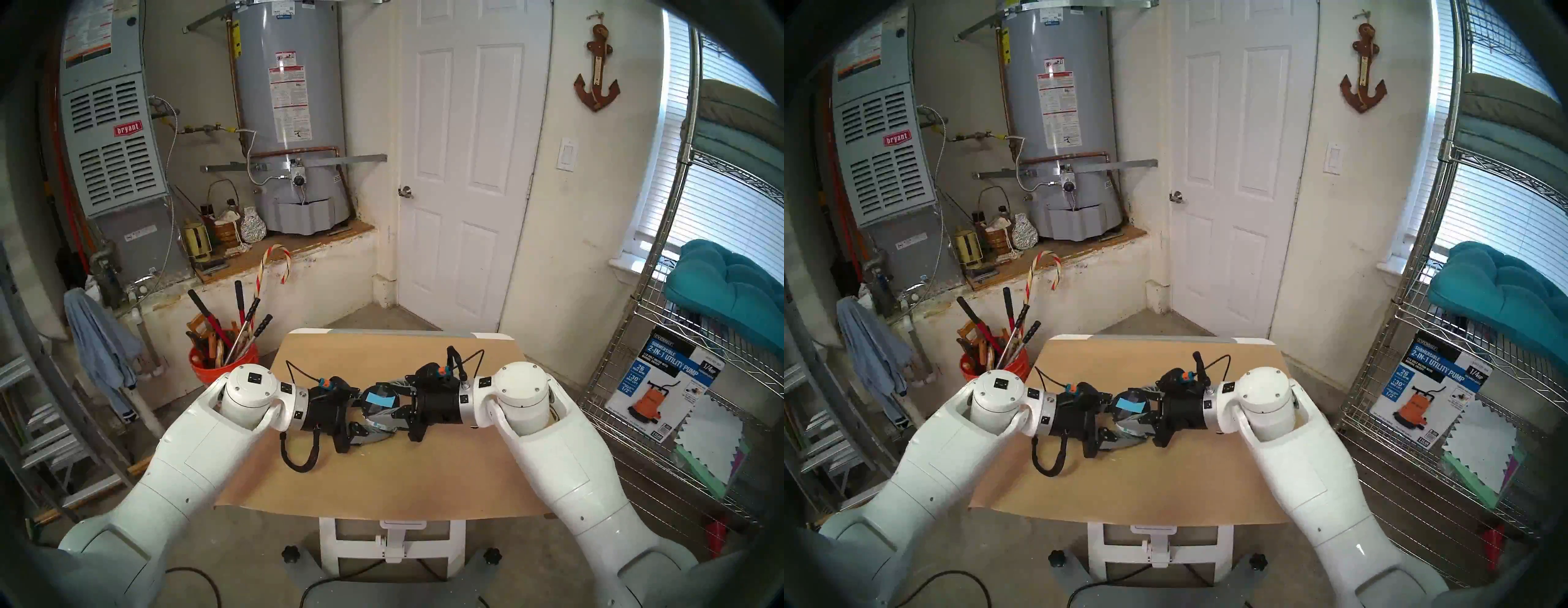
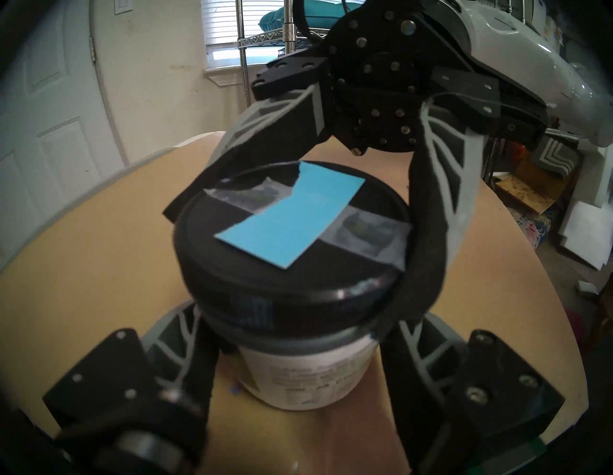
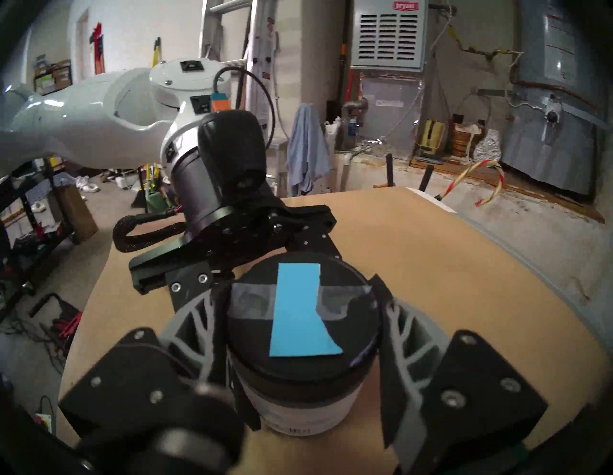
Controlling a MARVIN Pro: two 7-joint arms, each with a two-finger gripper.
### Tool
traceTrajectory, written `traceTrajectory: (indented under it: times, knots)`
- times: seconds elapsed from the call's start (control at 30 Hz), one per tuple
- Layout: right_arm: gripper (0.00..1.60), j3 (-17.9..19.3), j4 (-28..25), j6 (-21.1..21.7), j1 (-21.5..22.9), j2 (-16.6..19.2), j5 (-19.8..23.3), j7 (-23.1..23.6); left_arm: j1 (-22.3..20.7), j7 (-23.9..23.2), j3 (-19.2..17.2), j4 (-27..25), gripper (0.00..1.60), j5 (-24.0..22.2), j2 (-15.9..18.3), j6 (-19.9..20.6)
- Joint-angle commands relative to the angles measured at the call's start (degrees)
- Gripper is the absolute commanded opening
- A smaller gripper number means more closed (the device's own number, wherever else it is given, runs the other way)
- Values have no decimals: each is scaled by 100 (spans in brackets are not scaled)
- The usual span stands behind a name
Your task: Open paint jar
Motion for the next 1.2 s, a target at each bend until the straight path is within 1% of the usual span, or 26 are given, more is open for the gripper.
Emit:
traceTrajectory:
  times: [0.0, 0.07, 0.1, 0.13, 0.27, 0.3, 0.33, 0.37, 0.43, 0.5, 0.53, 0.63, 0.7, 0.9, 1.13, 1.17]
  knots:
    - [0, -216, 662, -145, 608, -53, 44, 505, -38, -190, 115, 141, 0, 35, 60, -55]
    - [0, -249, 843, -248, 718, -86, 62, 651, -56, -196, 136, 169, 0, 38, 51, -71]
    - [0, -286, 1015, -415, 809, -99, 98, 831, -69, -204, 150, 189, 0, 34, 47, -88]
    - [0, -286, 1015, -415, 809, -99, 98, 831, -69, -204, 150, 189, 0, 34, 47, -88]
    - [0, -315, 1339, -756, 959, -118, 190, 1159, -88, -201, 163, 231, 0, 26, 36, -123]
    - [0, -372, 1450, -870, 1058, -113, 157, 1255, -98, -203, 166, 244, 0, 24, 30, -132]
    - [0, -462, 1654, -1016, 1238, -125, 152, 1460, -122, -213, 181, 262, 0, 23, 21, -139]
    - [0, -462, 1654, -1016, 1238, -125, 152, 1460, -122, -213, 181, 262, 0, 23, 21, -139]
    - [0, -547, 1835, -1131, 1396, -144, 179, 1690, -140, -220, 196, 268, 0, 24, 10, -139]
    - [0, -714, 2030, -1288, 1587, -143, 200, 1863, -155, -229, 209, 274, 0, 23, 6, -142]
    - [0, -799, 2140, -1316, 1683, -145, 269, 1961, -159, -232, 213, 275, 0, 21, 4, -142]
    - [0, -991, 2410, -1440, 1936, -189, 284, 2161, -168, -239, 219, 284, 0, 17, -1, -145]
    - [0, -1143, 2580, -1513, 2085, -210, 359, 2236, -169, -242, 221, 284, 0, 14, -2, -144]
    - [0, -1455, 2959, -1739, 2357, -235, 629, 2242, -107, -251, 210, 226, 0, -4, 33, -120]
    - [0, -1806, 3190, -1938, 2522, -150, 994, 2242, -72, -248, 206, 203, 0, -18, 58, -114]
    - [0, -1806, 3190, -1938, 2522, -150, 994, 2242, -72, -248, 206, 203, 0, -18, 58, -114]
